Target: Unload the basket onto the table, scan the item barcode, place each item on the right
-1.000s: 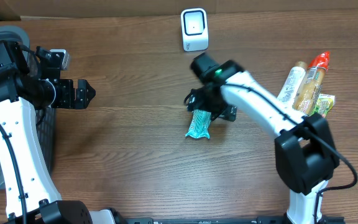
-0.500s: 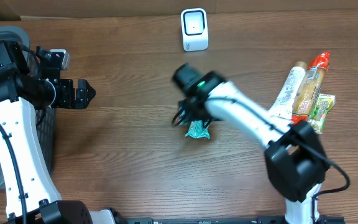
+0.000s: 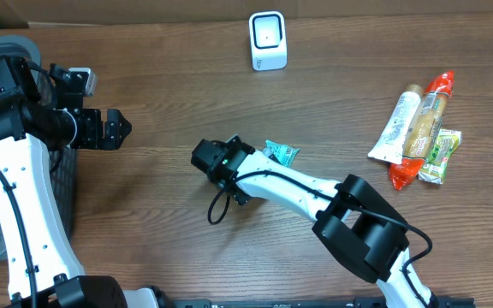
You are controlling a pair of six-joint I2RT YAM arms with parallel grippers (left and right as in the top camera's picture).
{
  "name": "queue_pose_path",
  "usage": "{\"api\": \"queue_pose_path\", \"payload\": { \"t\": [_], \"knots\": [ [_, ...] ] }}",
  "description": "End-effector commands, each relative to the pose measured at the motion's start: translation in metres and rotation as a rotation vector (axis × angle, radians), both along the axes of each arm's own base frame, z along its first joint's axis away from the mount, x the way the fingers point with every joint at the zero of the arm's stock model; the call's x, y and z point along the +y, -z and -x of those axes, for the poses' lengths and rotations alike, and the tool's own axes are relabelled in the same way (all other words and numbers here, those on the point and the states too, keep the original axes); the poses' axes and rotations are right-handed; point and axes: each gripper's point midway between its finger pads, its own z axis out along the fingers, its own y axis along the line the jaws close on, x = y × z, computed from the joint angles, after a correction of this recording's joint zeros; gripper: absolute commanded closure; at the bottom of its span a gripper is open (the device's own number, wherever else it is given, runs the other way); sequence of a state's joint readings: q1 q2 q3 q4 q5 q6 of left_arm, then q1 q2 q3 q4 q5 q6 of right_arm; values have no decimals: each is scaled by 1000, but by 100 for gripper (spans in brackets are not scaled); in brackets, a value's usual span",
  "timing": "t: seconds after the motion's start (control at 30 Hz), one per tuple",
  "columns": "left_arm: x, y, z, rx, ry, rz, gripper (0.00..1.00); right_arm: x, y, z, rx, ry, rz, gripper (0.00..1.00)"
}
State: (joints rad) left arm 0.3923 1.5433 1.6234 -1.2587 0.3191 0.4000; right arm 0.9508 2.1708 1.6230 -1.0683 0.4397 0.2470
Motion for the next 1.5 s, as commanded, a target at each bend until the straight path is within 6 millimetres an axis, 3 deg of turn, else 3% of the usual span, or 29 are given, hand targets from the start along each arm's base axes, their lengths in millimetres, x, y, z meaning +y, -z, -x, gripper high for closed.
{"api": "queue_pose_path", "payload": {
  "t": [0.0, 0.4, 0.47, 0.5, 0.53, 0.6, 0.7, 0.77, 0.87, 0.97, 1.07, 1.2, 1.3, 1.37, 1.47],
  "knots": [
    [-3, 1, -2, -5, 31, 0, 1, -3, -1, 1, -1, -69, 53, 17],
    [-3, 1, -2, -5, 31, 0, 0, -29, 21, 8, 23, -117, 154, 28],
    [-3, 1, -2, -5, 31, 0, 0, -33, 21, 3, -10, -117, 173, 37],
    [-3, 1, -2, -4, 30, 0, 1, -34, 21, 2, -21, -117, 180, 46],
    [-3, 1, -2, -5, 31, 0, 0, -34, 19, -2, -41, -116, 186, 62],
    [-3, 1, -2, -5, 31, 0, 1, -33, 17, -6, -67, -115, 186, 68],
    [-3, 1, -2, -4, 30, 0, 0, -31, 16, -11, -91, -113, 183, 90],
    [-3, 1, -2, -5, 31, 0, 1, -30, 15, -12, -103, -111, 179, 96],
    [-3, 1, -2, -4, 31, 0, 1, -26, 9, -15, -115, -91, 161, 96],
    [-3, 1, -2, -4, 30, 0, 0, -17, -14, -21, -144, -30, 84, 96],
    [-3, 1, -2, -5, 30, 0, 0, 5, -48, -20, -91, -6, -114, 96],
    [-3, 1, -2, -4, 30, 0, 0, 39, -110, -14, 49, 8, -538, 96],
    [-3, 1, -2, -5, 30, 0, 0, 48, -149, -15, 190, 49, -831, 96],
    [-3, 1, -2, -5, 30, 0, 0, 51, -163, -16, 298, 54, -973, 96],
    [-3, 1, -2, -5, 30, 0, 1, 47, -165, -15, 482, 103, -1146, 96]
  ]
}}
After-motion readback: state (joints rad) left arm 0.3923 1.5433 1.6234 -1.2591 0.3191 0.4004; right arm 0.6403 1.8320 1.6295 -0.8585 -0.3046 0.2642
